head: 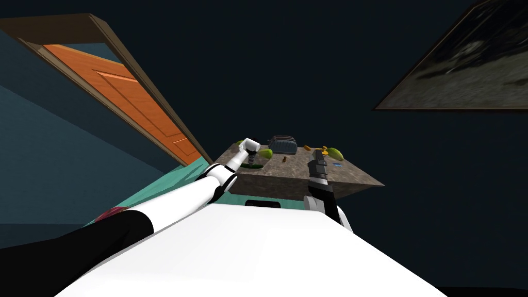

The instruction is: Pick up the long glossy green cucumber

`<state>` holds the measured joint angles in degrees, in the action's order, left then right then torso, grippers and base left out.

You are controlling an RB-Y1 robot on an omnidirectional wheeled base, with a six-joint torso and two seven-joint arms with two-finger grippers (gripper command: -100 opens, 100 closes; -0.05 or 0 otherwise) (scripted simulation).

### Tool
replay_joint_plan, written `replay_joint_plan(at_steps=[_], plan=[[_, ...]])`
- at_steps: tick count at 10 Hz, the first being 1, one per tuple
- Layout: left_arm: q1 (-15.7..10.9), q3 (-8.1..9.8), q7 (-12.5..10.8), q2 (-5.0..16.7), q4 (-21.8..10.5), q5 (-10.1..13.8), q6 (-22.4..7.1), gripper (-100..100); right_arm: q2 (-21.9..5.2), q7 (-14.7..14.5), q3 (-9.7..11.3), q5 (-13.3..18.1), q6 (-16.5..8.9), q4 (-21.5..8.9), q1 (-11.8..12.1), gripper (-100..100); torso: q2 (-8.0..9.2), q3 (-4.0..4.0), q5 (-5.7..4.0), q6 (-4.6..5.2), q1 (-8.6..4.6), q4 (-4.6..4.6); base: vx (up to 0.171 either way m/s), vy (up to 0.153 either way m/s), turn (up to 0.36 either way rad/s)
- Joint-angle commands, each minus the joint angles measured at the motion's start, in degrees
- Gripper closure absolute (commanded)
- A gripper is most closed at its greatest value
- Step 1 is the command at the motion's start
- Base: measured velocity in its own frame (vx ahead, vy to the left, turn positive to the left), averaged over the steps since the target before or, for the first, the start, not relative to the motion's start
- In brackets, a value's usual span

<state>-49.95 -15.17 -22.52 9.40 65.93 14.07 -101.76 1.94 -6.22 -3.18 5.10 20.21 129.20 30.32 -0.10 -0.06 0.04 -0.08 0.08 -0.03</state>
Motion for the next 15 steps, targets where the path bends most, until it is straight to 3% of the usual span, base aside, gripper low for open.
replay_joint_plan(at_steps=[1,2,3,4,5,8,15], plan=[[-0.4,0.04,0.0,0.0,-1.7,0.2,0.2,-100,0.0,0.0,0.0,0.0,0.0,0.0,0.0,0,0.00,0.00,0.00,0.00,0.00,0.00,-0.001,0.014,0.001],[-2.8,0.27,-0.5,0.1,-4.1,1.3,0.3,-100,0.0,0.0,0.0,0.0,0.0,0.0,0.0,0,0.00,0.00,-0.01,0.00,-0.07,0.00,0.005,0.025,-0.018],[-2.8,0.27,-0.5,0.1,-5.2,1.3,0.3,-100,0.0,0.0,0.0,0.0,0.0,0.0,0.0,0,-0.02,-0.01,-0.02,0.01,-0.06,0.00,0.005,0.032,-0.014],[-5.1,0.55,-1.0,0.2,-7.1,2.3,0.4,-100,0.0,0.0,0.0,0.0,0.0,0.0,0.0,0,-0.02,-0.01,-0.01,0.00,-0.03,-0.01,0.005,0.045,-0.018],[-5.1,0.55,-1.0,0.2,-8.6,2.3,0.4,-100,0.0,0.0,0.0,0.0,0.0,0.0,0.0,0,-0.03,-0.01,0.00,0.01,0.01,0.00,0.002,0.039,-0.016],[-9.3,1.20,-2.0,0.2,-14.0,4.3,1.0,-100,0.0,0.0,0.0,0.0,0.0,0.0,0.0,0,-0.02,-0.01,0.00,0.00,-0.01,-0.01,0.006,0.044,-0.017],[-14.5,2.30,-3.5,-0.1,-24.6,6.9,2.2,-100,0.0,0.0,0.0,0.0,0.0,0.0,0.0,0,-0.03,-0.02,0.00,0.00,0.02,-0.01,0.006,0.043,-0.017]])
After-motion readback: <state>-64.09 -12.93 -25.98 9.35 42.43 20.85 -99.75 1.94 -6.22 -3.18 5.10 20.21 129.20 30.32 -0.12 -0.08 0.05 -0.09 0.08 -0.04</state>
